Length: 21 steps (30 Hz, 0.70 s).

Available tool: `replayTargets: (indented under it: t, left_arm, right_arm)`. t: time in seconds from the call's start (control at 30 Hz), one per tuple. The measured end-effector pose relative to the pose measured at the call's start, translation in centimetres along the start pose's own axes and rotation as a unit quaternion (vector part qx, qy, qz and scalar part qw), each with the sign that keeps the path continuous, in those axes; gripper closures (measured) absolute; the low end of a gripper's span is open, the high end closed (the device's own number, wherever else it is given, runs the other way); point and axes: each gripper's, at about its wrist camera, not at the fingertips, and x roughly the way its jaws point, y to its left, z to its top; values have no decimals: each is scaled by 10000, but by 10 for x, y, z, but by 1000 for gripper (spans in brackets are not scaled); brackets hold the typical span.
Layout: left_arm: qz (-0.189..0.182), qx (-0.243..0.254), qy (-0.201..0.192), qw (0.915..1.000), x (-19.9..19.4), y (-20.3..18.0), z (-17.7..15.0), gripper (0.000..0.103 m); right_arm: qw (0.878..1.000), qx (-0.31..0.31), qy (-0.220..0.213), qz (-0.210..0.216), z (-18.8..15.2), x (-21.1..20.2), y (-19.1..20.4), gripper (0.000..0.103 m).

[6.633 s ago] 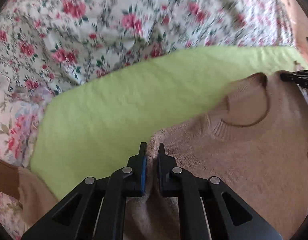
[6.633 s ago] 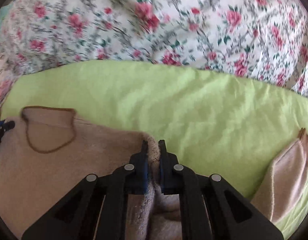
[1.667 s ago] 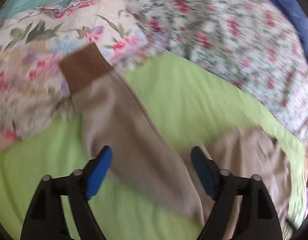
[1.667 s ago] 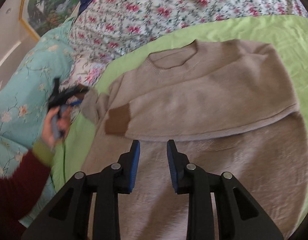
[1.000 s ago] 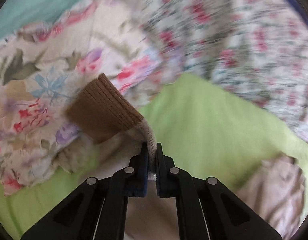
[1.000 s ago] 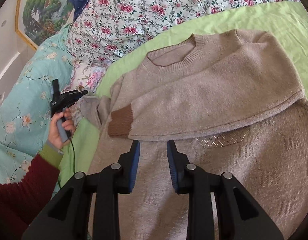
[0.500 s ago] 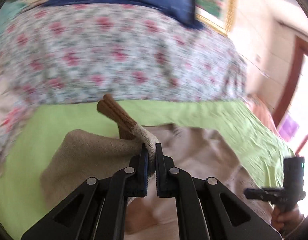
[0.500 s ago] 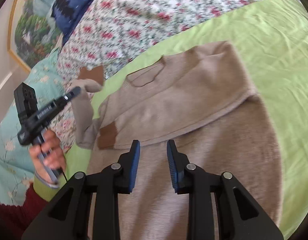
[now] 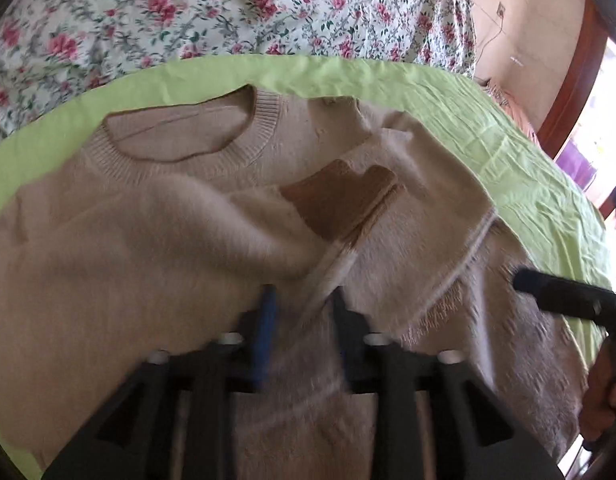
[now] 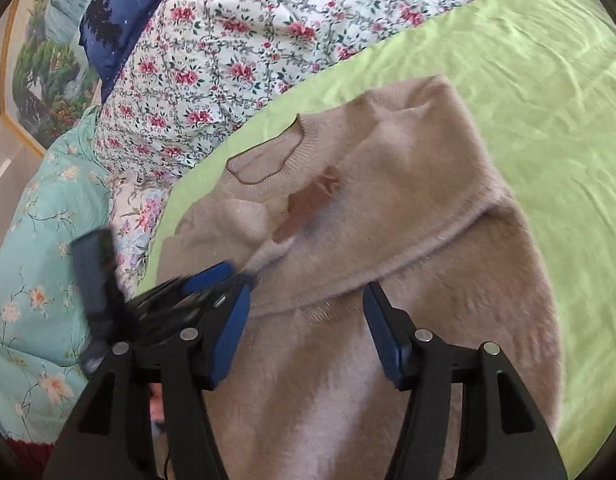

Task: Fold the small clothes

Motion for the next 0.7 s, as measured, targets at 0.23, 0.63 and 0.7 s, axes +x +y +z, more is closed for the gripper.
replayTargets:
  t: [0.23,0.63,0.7]
  left_arm:
    - [348,-611,-508,9962,-82,43,-51,41]
    - [1169,-2185,-251,9685,-99,181,-107,40]
    - [1356,-2045,-132,9693,-82,179,-97,40]
  right_arm:
    - [9995,241,89,157,27,43,2,43]
    - [9984,460,326,75,57,117,13,94]
    - [9992,287,76,259,65,105,27,95]
